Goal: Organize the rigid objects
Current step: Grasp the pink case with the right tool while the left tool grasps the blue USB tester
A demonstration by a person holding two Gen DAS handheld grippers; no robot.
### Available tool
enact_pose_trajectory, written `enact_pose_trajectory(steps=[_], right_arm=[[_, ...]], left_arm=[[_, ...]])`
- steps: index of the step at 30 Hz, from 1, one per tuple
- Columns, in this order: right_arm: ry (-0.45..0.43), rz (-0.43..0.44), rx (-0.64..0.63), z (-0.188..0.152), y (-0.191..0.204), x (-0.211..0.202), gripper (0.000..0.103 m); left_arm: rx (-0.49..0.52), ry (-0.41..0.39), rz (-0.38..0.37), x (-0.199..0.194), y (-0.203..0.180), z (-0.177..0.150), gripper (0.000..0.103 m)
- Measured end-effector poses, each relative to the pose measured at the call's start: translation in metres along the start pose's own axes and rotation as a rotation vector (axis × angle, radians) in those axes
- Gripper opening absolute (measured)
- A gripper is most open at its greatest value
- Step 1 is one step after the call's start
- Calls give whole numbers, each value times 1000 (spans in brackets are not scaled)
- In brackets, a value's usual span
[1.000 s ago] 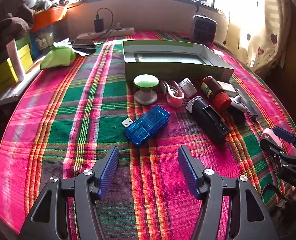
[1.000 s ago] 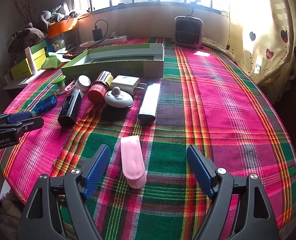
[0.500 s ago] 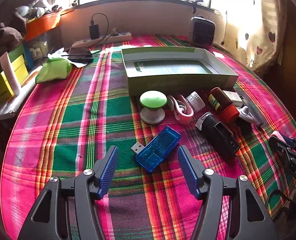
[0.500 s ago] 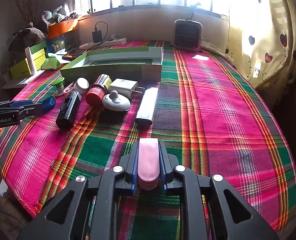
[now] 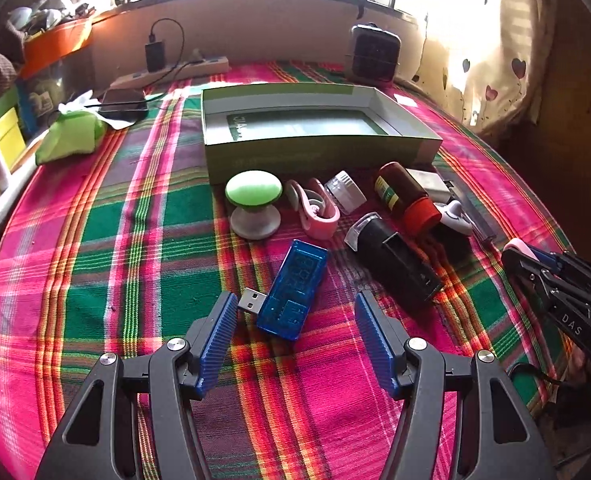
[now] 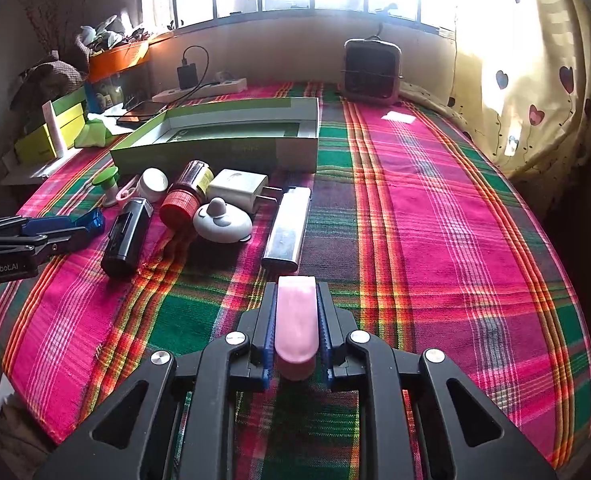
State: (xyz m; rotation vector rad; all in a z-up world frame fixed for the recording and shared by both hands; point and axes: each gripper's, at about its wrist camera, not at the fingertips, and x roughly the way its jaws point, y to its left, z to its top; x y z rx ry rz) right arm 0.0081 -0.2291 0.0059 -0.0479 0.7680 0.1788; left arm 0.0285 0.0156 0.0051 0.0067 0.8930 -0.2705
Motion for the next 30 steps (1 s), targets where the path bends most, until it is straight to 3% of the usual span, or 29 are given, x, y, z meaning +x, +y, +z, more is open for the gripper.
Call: enact_pose_trajectory(steps=[4, 8, 15, 18, 20, 27, 30], right_arm=[[4, 3, 3, 0, -1, 2, 19], [6, 6, 5, 1, -2, 3, 19], [8, 11, 4, 2, -3, 5, 19], [8, 15, 5, 4, -3, 5, 19], [9, 18, 4, 5, -3, 6, 19], [15, 29, 2, 5, -3, 8, 19], [16, 34, 3, 5, -3, 9, 19]], left_arm=[[16, -8, -47, -4, -6, -1, 61], [23, -28, 11, -3, -3, 7, 61], [61, -17, 35, 7, -5, 15, 60], [69, -8, 33, 11, -7, 16, 54], [77, 0, 38, 14, -9, 16, 45], [98, -5, 59, 18, -13, 18, 37], [108, -6, 73, 19, -15, 19, 29]])
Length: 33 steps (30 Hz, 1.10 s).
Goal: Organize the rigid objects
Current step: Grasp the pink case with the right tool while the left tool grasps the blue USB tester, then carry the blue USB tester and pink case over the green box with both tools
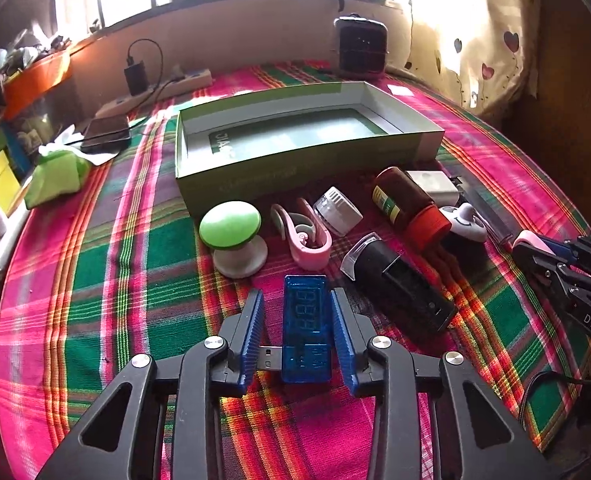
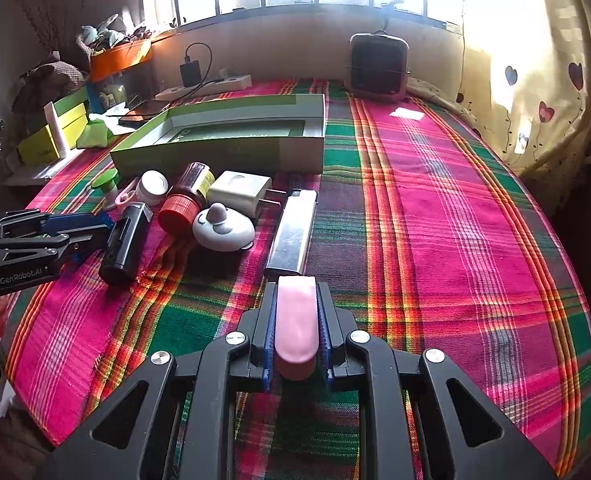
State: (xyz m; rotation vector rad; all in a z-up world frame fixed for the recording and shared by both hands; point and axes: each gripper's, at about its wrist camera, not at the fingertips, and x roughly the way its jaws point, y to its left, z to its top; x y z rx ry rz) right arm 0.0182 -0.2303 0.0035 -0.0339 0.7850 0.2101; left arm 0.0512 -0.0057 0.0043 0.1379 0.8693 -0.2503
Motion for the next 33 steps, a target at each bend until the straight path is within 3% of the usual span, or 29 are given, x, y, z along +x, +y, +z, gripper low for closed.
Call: enact_pose_trajectory(steps=[5, 20, 33], right_arm=[[1, 7, -1, 0, 0, 1, 19], [-7, 16, -4, 5, 0, -2, 19], [-24, 61, 0, 39, -4, -8, 19]], left_arm=[[-16, -2, -4, 1, 1, 2, 21], [-54, -15, -19, -7, 7, 7, 21], [-74, -68, -21, -26, 18, 33, 21]])
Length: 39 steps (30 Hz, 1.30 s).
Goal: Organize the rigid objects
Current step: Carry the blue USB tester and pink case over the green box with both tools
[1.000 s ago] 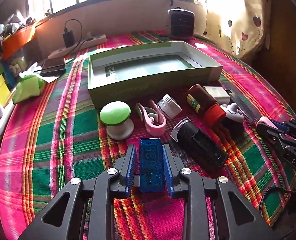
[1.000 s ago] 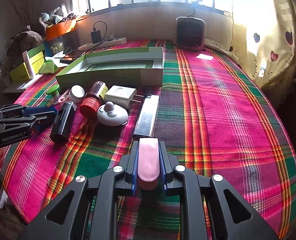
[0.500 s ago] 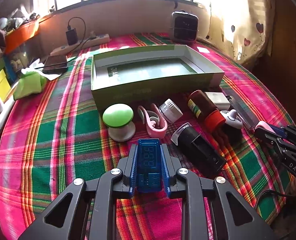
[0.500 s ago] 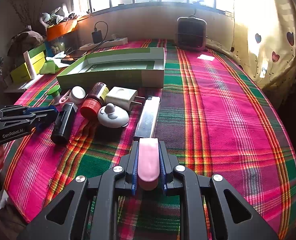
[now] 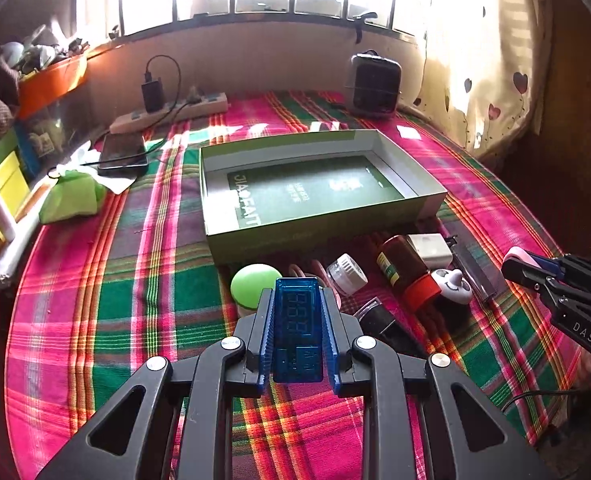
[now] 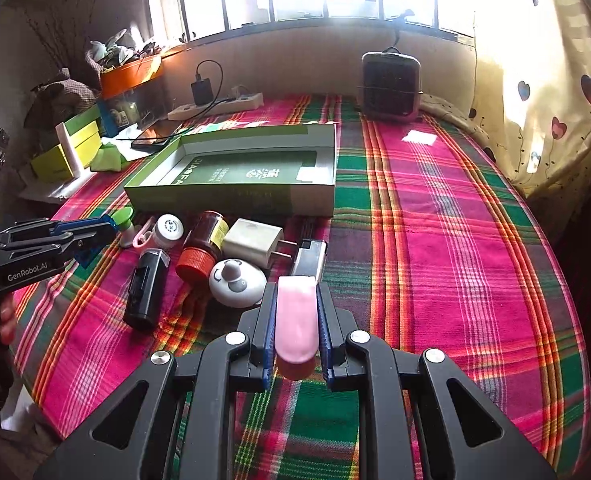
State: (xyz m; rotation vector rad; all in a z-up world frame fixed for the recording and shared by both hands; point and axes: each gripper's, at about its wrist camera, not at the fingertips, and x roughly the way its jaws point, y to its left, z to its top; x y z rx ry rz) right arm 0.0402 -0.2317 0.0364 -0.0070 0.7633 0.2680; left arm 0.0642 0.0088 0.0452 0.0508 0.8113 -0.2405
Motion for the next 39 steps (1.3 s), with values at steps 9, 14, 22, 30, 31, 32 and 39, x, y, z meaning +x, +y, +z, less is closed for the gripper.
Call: enact_pose_trajectory(steps=[9, 14, 22, 30, 31, 32, 39], right_arm=[[-8, 5, -17, 17, 2, 3, 19], [-16, 3, -33, 30, 3, 5, 19], [-36, 2, -46, 58, 2, 14, 19], [-33, 3, -73, 92, 2, 39, 19], [-28, 3, -75, 95, 2, 44, 19], [-21, 4, -81, 98, 3, 49, 19], [18, -4, -107, 117, 3, 86, 19]], left_arm=[[-6, -26, 4, -4, 6, 17, 21], [-1, -34, 11, -3, 8, 27, 21], [-13, -55, 6, 4, 14, 49, 21], [-31, -36, 1, 30, 25, 70, 21], [-34, -31, -2, 35, 27, 73, 21], [-35, -26, -6, 40, 28, 76, 21], [-51, 13, -21, 73, 37, 92, 21]])
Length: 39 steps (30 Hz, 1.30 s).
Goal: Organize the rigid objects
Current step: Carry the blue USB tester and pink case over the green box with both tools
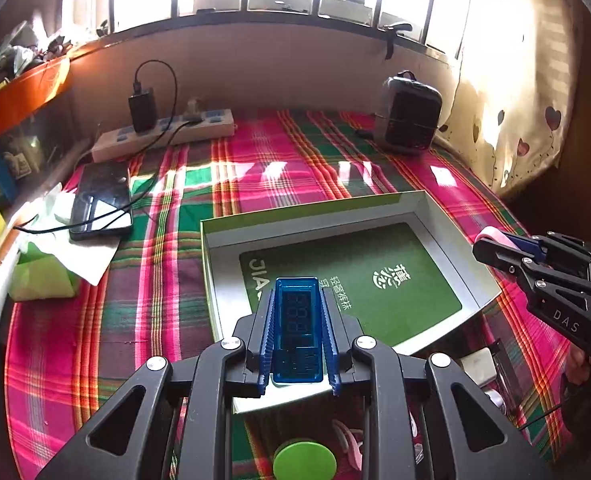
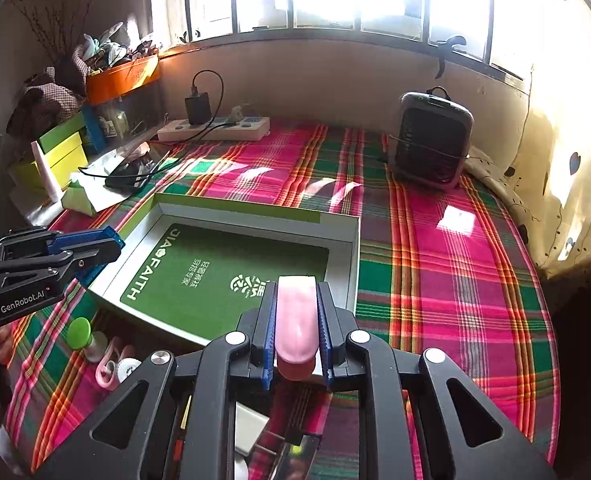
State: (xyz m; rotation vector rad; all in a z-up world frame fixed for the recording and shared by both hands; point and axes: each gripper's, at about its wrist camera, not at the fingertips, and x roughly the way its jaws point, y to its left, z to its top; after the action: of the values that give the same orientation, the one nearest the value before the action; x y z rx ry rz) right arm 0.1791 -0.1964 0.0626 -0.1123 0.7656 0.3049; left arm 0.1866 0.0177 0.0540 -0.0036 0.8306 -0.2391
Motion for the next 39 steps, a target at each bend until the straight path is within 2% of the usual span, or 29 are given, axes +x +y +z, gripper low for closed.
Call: enact_pose_trajectory(steps=[11, 21, 39], right_arm=[[57, 3, -7, 29, -10, 47, 19], [131, 6, -4, 34, -13, 86, 19], [156, 7, -28, 32, -10, 107, 19]], left_arm=[[-8, 25, 6, 35, 9, 25, 21], [-9, 73, 9, 65, 12, 29, 21], [2, 100, 34, 80, 10, 27, 21]])
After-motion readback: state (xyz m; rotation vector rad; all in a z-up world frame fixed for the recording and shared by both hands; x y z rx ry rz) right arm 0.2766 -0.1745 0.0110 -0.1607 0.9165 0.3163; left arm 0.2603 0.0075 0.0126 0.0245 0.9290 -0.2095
